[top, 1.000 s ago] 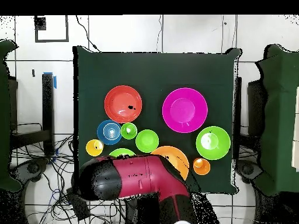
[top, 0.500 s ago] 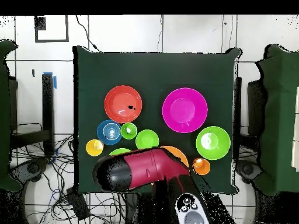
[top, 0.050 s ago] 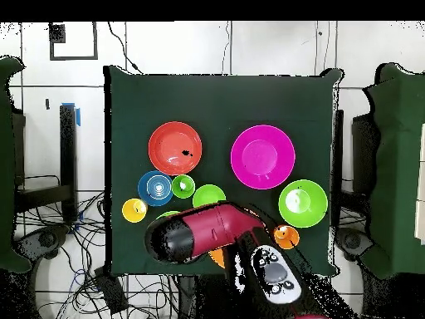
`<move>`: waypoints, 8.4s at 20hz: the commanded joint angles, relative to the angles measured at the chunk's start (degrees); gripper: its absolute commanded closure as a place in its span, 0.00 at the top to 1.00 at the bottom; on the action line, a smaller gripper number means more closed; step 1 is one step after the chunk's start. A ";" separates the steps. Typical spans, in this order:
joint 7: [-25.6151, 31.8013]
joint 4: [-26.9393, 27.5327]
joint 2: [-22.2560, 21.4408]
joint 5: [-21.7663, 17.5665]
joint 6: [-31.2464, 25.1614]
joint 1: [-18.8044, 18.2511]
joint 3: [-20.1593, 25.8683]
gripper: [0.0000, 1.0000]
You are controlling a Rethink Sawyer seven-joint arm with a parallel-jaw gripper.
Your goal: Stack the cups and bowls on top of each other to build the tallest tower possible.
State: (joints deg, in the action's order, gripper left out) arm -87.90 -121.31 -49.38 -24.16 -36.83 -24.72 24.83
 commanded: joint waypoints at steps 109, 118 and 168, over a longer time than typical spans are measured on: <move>20.09 35.81 18.50 -16.12 -17.93 -8.29 8.39 1.00; 22.63 40.82 22.12 -16.44 -21.24 -8.15 9.41 1.00; 22.31 39.33 22.09 -17.10 -19.39 -10.29 8.87 1.00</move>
State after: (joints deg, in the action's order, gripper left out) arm -83.23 -82.44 -28.18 -35.65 -53.29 -35.03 32.49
